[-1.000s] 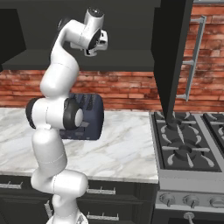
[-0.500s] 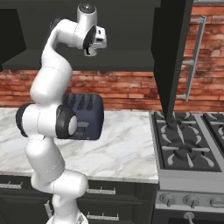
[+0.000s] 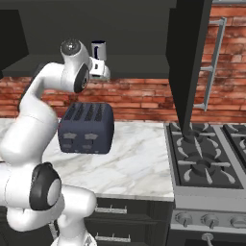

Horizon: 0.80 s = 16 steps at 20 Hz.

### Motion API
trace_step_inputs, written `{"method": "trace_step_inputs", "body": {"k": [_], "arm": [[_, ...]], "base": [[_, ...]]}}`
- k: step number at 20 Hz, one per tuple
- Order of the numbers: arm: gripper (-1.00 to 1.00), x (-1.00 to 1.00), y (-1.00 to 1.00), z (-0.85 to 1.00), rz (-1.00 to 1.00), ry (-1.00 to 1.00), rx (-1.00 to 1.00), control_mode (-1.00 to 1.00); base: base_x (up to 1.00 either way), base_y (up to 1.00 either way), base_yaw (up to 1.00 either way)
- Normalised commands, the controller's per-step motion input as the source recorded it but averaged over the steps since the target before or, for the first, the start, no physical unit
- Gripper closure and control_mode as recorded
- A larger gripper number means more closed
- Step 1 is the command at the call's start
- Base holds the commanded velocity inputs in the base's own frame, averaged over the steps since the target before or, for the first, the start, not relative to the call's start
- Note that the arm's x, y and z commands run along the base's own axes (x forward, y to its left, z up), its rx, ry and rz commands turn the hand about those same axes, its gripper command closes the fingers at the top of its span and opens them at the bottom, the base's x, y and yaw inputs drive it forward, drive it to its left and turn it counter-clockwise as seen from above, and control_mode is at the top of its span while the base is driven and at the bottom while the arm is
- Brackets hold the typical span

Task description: Move the mug from next to the sink to the open cabinet. Then, move the bowl with the carrot to the fridge to clear the area for faucet cleaning.

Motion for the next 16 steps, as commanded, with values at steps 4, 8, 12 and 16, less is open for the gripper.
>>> {"method": "trace_step_inputs", "body": {"k": [4,8,12,16], "arm": [[-1.00,-1.00,0.05,-1.00,-0.25,-0.05,0.00,-1.00],[-1.00,-1.00,0.04,-1.00,-0.28,-0.04,0.00,-1.00],[-1.00,-1.00,0.09,-1.00,-0.27,-0.22,-0.04,-1.00],[-1.00,-1.00,0.15,-1.00,-0.19,-0.36,-0.14,-1.00]], "base": [[0.00,0.00,0.00],[0.00,0.00,0.00],[0.00,0.00,0.00],[0.00,0.00,0.00]]}}
